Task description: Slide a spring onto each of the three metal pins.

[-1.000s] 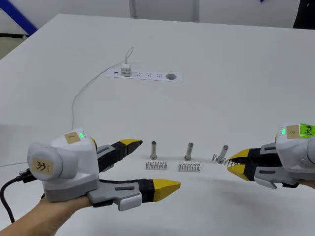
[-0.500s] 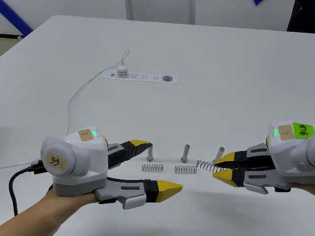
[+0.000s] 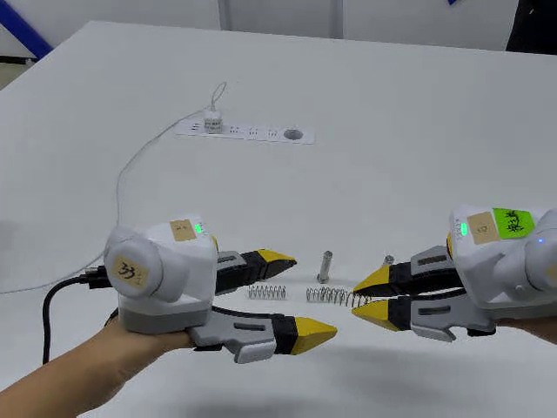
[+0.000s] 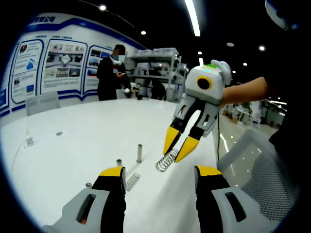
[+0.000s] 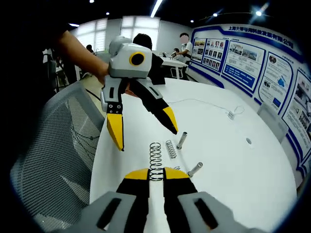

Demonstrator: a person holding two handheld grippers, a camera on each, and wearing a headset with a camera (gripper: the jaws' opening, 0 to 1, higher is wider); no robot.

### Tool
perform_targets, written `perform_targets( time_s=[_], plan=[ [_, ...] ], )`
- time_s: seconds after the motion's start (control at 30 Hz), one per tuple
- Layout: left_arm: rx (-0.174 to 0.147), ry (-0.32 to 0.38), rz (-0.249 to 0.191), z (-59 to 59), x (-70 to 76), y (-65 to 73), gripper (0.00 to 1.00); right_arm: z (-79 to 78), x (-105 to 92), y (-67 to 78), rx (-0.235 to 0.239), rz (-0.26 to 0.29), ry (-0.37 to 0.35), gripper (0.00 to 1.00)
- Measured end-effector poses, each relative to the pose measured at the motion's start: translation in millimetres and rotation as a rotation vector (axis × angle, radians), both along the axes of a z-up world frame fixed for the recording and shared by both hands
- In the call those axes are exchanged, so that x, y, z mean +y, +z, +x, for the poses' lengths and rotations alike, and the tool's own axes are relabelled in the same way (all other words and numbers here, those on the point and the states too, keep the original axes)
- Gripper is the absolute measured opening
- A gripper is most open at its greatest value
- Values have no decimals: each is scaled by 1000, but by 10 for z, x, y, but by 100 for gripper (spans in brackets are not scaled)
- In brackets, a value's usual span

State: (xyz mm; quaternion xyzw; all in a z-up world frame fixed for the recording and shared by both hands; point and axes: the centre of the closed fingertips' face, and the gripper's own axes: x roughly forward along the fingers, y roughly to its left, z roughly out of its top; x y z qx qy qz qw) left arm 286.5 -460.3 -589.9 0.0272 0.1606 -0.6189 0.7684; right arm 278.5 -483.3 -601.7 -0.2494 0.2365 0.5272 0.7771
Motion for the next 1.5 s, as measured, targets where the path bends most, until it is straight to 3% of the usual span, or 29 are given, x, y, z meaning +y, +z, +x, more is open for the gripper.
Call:
perform_targets(
  time_s=[0.47,0.67,0.73,0.87,1.07,1.17,1.37,1.5],
  plan=[
    [-15,-97,19,-101,-112,2,33,-95,58,-32,9,-34,59,10],
    [-66,-137,57,-107,-115,-31,30,-93,61,-17,6,-38,66,10],
    [-116,-166,80,-123,-109,-47,25,-85,63,-7,4,-35,64,10],
    [-97,-180,75,-155,-118,-41,21,-89,57,-28,4,-43,65,10],
    [-140,-203,113,-178,-127,-79,15,-130,77,-51,10,-47,73,10],
    [-134,-208,121,-189,-128,-98,13,-146,87,-69,6,-58,80,10],
    [-206,-229,155,-208,-127,-118,12,-153,92,-61,0,-65,87,10],
    [-223,-240,173,-202,-120,-133,11,-142,104,-46,-18,-76,93,10]
  ],
)
